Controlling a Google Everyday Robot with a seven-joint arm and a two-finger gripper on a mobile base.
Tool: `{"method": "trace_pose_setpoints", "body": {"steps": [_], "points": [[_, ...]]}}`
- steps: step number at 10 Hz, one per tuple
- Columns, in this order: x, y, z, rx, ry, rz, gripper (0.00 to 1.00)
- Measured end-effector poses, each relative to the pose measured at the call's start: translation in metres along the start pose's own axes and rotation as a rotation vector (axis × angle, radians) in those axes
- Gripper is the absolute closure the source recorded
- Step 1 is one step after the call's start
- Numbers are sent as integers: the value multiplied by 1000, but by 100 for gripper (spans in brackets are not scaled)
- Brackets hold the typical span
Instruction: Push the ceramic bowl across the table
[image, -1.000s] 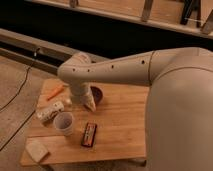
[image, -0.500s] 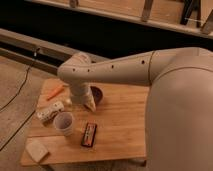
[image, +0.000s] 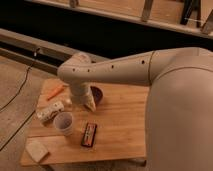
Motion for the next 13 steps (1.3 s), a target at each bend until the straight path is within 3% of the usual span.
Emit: {"method": "trace_pose_setpoints", "body": {"steps": [9, 13], "points": [[0, -1, 3, 8, -2, -7, 35], [-1, -14, 38, 36, -4, -44, 35]]}}
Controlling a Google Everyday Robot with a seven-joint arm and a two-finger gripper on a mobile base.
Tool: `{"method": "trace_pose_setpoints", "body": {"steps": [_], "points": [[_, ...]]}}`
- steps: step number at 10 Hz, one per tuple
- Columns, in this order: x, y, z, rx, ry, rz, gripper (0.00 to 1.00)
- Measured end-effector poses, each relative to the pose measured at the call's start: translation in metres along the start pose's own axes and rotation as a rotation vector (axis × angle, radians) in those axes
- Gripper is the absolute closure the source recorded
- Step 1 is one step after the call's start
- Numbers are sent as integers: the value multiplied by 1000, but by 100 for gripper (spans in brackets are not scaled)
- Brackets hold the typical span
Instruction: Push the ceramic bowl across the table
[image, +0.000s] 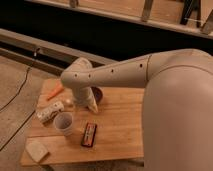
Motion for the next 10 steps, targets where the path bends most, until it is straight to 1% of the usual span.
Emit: {"method": "trace_pose_setpoints", "body": {"steps": [3, 5, 7, 10], "points": [[-2, -2, 22, 8, -6, -26, 35], [-5, -3, 32, 9, -15, -36, 35], [-9, -6, 45, 9, -21, -31, 35], [-16, -12, 61, 11, -15, -17, 35]]}}
